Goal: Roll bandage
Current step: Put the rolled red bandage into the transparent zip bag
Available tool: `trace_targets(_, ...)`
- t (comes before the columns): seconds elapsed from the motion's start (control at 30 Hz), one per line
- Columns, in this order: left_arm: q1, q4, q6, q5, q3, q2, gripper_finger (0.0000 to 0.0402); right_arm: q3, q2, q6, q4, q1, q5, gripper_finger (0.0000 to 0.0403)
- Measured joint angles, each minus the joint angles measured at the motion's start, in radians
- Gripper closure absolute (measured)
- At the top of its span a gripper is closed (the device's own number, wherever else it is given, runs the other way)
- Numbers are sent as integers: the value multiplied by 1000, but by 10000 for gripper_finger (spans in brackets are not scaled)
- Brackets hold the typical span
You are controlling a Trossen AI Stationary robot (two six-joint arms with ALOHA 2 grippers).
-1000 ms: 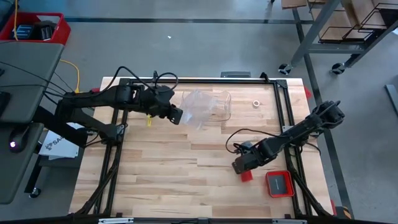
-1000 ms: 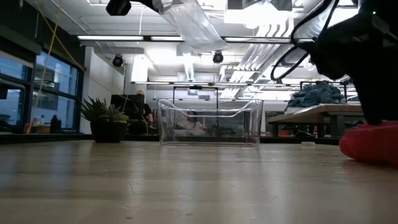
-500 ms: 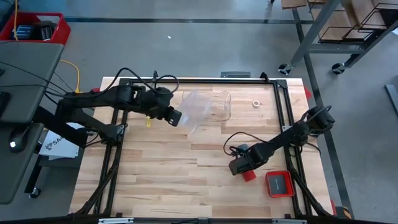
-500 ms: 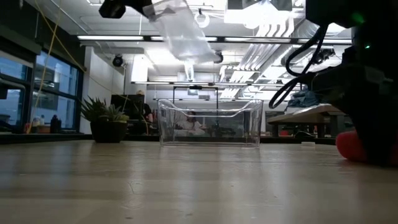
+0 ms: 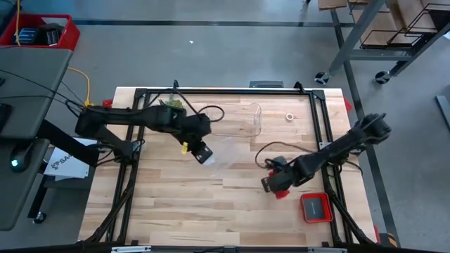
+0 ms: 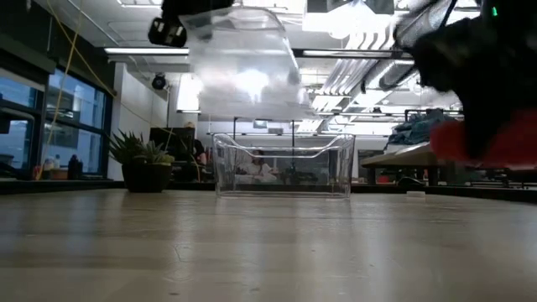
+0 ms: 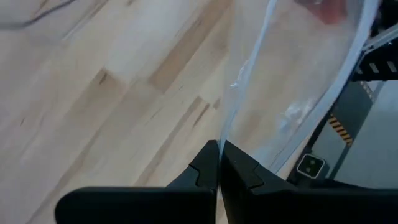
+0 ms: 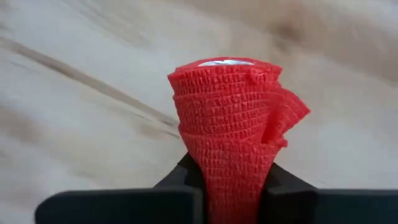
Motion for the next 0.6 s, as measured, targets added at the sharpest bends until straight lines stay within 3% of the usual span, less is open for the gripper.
trace_targets(0.07,3,35,27,1,0,26,401,7,-83,3,5,-18,88,368)
trace_targets(0.27,10,250,19,-15,0,124,401,110,-262,-17,17,-108,487,368)
trace_targets(0.37,8,382,-18,-17,5,171,401,177,-300,-128,67,-152,623,368)
trace_targets(0.6,0,404,-25,-19,138,297,401,327,-298,-464,230,-225,676,368)
